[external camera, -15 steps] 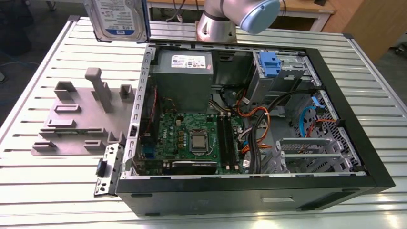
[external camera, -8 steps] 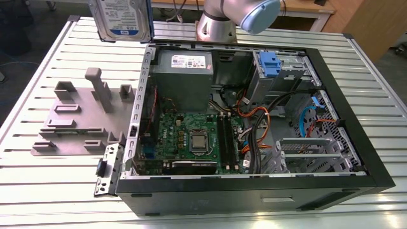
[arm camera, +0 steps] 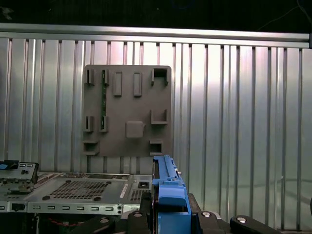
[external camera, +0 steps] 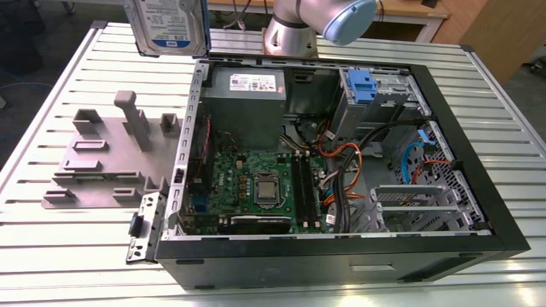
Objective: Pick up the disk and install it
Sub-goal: 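Pick up the disk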
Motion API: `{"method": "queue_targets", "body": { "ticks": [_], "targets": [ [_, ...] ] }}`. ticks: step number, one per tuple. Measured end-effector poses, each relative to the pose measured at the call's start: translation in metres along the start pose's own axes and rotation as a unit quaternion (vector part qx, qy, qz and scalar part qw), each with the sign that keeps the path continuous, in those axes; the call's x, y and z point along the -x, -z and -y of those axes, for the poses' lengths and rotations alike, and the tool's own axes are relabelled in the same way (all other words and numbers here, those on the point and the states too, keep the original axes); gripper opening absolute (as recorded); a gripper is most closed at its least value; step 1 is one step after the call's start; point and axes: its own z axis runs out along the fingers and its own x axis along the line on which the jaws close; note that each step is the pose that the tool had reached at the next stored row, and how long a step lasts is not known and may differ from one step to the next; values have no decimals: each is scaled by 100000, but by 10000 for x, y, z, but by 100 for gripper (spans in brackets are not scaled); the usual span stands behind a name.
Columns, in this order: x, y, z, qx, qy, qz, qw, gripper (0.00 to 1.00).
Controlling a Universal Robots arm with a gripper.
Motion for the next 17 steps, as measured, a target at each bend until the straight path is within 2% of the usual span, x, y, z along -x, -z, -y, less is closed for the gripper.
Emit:
{"method": "queue_targets", "body": {
  "ticks": [17],
  "targets": [
    [-1, 1, 111, -1, -1, 1, 100000, 36]
  ]
}}
